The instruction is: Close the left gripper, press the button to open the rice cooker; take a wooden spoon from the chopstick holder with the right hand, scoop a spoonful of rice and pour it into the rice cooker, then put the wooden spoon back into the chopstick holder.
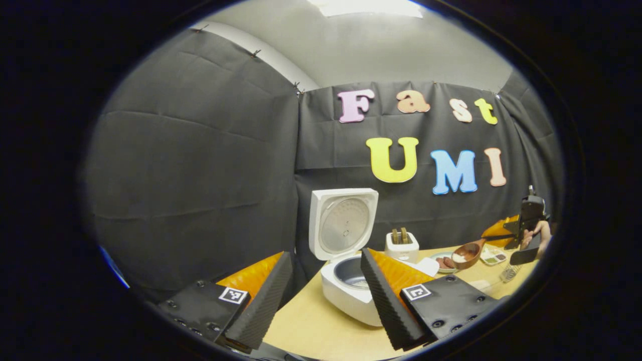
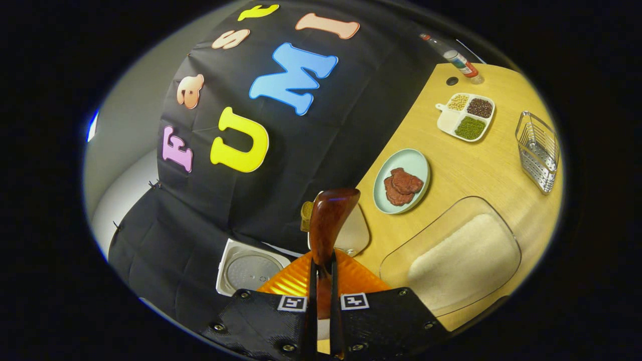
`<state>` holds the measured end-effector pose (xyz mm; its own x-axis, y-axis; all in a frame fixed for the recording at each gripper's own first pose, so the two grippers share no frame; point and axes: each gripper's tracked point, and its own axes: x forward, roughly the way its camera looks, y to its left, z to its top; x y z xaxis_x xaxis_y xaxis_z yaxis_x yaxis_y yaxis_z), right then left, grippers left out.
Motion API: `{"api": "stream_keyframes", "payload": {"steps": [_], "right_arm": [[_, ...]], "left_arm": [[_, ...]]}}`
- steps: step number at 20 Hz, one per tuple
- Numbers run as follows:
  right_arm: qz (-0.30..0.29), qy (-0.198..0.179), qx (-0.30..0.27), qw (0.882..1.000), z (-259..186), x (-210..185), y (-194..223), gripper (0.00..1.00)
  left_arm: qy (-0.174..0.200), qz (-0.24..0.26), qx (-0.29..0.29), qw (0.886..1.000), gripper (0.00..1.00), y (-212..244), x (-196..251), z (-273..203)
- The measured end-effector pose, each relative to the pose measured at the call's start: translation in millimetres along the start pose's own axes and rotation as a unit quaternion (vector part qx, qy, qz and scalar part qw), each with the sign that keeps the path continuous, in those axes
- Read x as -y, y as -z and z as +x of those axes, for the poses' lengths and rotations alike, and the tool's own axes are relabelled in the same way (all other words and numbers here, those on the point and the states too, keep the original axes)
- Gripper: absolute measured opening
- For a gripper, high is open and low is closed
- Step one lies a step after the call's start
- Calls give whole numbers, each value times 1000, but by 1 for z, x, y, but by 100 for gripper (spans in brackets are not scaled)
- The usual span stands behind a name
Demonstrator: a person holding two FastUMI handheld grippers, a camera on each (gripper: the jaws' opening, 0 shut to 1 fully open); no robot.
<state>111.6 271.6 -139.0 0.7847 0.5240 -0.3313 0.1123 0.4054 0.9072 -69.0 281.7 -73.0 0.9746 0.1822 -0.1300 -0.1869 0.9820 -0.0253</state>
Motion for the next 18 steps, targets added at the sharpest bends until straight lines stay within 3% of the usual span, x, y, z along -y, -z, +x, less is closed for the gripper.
{"api": "stream_keyframes", "payload": {"steps": [6, 7, 14, 15, 16, 17, 18], "right_arm": [[-10, -33, -15, 999, 27, -42, 26, 10], [-14, -39, -20, 999, 31, -49, 32, 10], [-54, -62, -50, 995, 72, -83, 74, 10], [-61, -63, -52, 995, 78, -87, 80, 10], [-70, -65, -54, 994, 83, -90, 84, 10], [-82, -64, -55, 993, 88, -92, 91, 10], [-94, -63, -57, 992, 95, -94, 96, 10]], "left_arm": [[-23, 6, -6, 1000, 100, 5, -24, -6], [-28, 7, -8, 1000, 96, 6, -28, -8], [-70, 9, -18, 997, 96, 14, -64, -30], [-76, 8, -20, 997, 100, 16, -69, -34], [-82, 7, -23, 996, 96, 18, -74, -37], [-88, 6, -25, 996, 100, 20, -79, -40], [-94, 6, -28, 995, 96, 22, -82, -43]]}}
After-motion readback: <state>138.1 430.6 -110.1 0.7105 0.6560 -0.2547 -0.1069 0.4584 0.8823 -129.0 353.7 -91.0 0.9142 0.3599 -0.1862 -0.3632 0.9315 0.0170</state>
